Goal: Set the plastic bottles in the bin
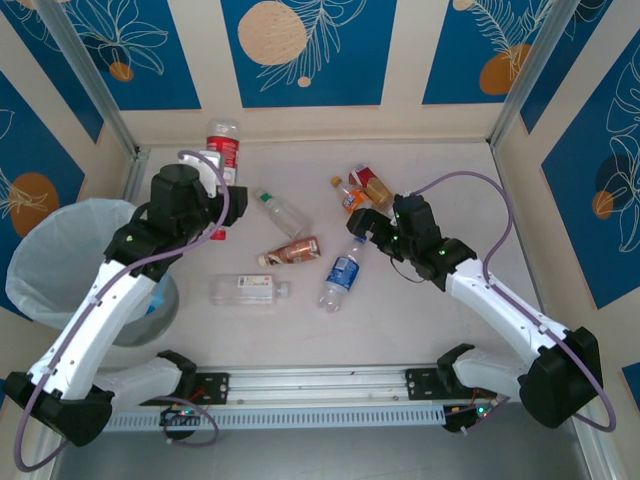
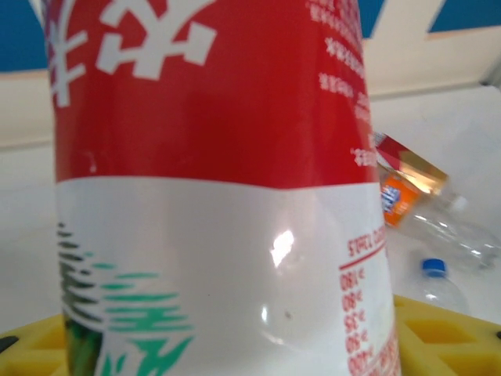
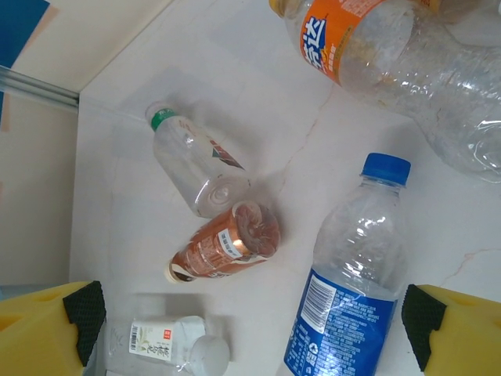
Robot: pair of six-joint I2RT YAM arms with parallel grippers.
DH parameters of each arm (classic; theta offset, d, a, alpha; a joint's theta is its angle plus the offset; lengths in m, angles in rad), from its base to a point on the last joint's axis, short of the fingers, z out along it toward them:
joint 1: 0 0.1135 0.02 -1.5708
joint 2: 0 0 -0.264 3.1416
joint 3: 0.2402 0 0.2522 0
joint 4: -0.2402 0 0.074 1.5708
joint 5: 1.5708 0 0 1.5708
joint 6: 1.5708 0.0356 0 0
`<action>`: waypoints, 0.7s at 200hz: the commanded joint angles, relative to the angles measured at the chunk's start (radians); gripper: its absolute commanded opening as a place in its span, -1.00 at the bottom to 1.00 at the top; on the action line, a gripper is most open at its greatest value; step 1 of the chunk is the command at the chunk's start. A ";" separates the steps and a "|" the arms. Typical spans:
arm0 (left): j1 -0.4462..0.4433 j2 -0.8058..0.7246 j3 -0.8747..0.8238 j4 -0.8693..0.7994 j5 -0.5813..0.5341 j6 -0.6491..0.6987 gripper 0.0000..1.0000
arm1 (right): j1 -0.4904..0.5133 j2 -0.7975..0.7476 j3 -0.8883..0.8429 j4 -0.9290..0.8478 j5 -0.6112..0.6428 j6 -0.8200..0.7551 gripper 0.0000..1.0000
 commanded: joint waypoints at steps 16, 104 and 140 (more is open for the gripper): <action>0.023 -0.081 0.059 -0.040 -0.284 0.073 0.23 | 0.010 0.035 0.026 0.030 -0.022 -0.029 0.99; 0.195 -0.240 -0.110 0.109 -0.804 0.038 0.24 | 0.018 0.075 0.051 0.046 -0.027 -0.045 0.99; 0.332 -0.275 -0.250 0.170 -0.800 -0.061 0.26 | 0.028 0.082 0.060 0.046 -0.034 -0.042 0.99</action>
